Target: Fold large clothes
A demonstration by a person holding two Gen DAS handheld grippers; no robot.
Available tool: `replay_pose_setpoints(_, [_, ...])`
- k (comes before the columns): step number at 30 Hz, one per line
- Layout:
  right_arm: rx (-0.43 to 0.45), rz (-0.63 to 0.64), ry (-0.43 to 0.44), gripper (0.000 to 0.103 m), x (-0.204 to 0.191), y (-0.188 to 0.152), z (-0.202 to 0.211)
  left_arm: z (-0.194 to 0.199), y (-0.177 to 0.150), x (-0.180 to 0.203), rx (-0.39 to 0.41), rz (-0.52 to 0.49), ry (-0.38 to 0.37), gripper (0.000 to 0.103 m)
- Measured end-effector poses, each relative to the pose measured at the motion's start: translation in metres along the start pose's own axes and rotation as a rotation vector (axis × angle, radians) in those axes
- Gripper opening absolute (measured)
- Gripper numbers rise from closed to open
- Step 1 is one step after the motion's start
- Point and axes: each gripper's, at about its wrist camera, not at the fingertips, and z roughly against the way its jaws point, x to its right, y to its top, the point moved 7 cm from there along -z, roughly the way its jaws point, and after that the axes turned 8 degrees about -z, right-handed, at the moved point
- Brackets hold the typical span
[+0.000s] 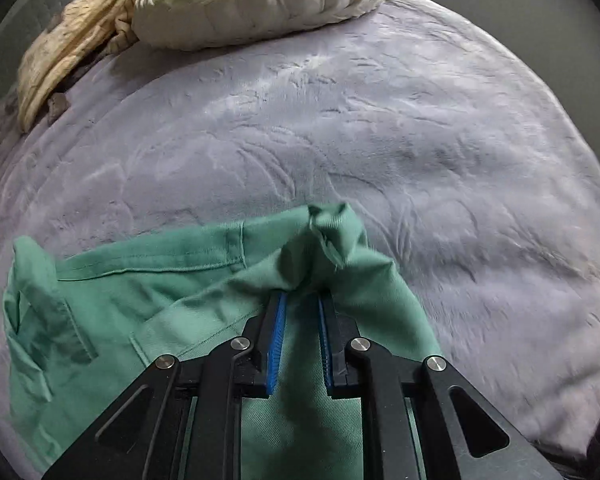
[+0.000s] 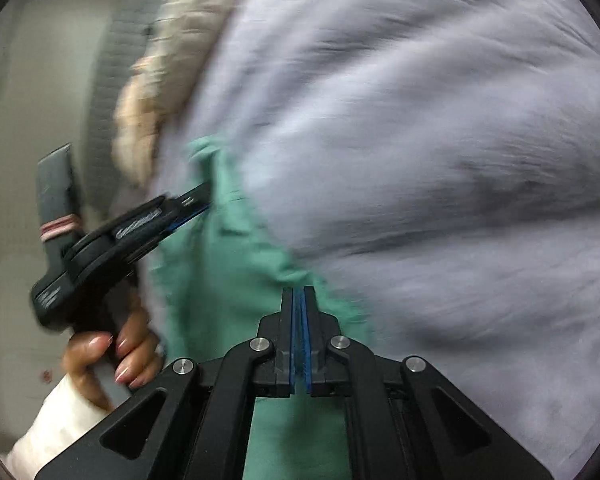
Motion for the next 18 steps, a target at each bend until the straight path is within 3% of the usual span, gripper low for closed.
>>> replay_pose_setpoints(4, [0.020,-0.045,0.010,0.000,0.009,0.003,0.008,0.004,0.008,0.009,-0.004,-0.037,0.082,0.017])
replay_pose_setpoints(8, [0.007,-0.018,-0.032,0.001,-0.002,0.001,0.018,0.032,0.004,-0.005,0.014,0.020,-0.003,0.017])
replay_pose_setpoints(10, [0.001,-0.001,-0.052,0.003,-0.002,0.000,0.025,0.044,-0.008,-0.017,0.017,0.049,-0.002,0.017])
replay_pose_setpoints(18, [-0.068,0.112,-0.130,0.005,-0.008,-0.021,0.051,0.086,-0.112,-0.059,-0.088,0.198,0.039,0.017])
